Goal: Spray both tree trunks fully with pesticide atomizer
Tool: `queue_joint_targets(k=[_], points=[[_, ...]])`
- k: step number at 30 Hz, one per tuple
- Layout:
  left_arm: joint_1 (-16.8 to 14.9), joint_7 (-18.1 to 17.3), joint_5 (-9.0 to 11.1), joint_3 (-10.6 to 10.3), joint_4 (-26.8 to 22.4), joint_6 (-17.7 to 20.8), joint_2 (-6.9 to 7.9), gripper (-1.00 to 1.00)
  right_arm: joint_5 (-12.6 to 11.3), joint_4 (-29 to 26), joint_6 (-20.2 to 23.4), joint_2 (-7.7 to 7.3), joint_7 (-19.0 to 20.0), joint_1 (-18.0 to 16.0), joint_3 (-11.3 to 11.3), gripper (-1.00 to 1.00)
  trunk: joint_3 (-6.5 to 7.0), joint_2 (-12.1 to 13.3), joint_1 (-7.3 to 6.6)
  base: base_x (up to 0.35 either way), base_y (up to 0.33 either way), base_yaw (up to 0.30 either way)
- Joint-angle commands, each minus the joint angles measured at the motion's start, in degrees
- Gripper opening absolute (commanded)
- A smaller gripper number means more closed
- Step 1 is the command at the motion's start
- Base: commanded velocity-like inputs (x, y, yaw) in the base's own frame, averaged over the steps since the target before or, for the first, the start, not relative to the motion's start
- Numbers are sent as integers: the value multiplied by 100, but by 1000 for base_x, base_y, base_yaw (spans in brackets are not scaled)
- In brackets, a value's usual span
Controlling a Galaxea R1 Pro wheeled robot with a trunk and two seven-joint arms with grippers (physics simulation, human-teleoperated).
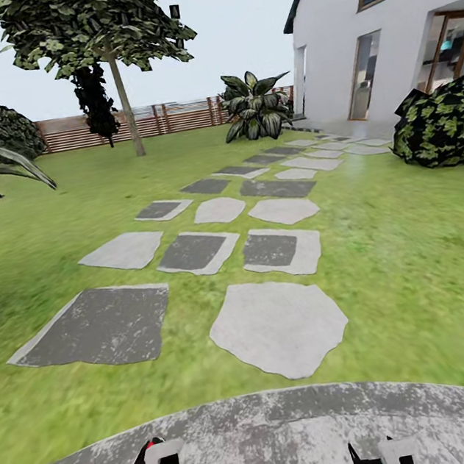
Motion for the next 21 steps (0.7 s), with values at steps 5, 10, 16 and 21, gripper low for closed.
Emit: queue_joint_targets(k=[5, 10, 16, 21], points=[[-3, 11, -51, 38, 2, -17, -6, -100, 2, 7, -17, -1, -1, -3, 1, 100, -5, -2, 2, 330, -111, 0], [-3, 11, -51, 38, 3, -17, -6, -100, 2, 5, -17, -1, -1, -3, 1, 100, -5, -2, 2, 330, -111, 0], [-3, 11, -51, 38, 3, -17, -6, -100, 2, 4, -17, -1, 1, -3, 1, 100, -5, -2, 2, 330, -111, 0], [-3, 11, -52, 38, 3, -17, -6, -100, 2, 4, -17, -1, -1, -3, 1, 100, -5, -2, 2, 330, -111, 0]])
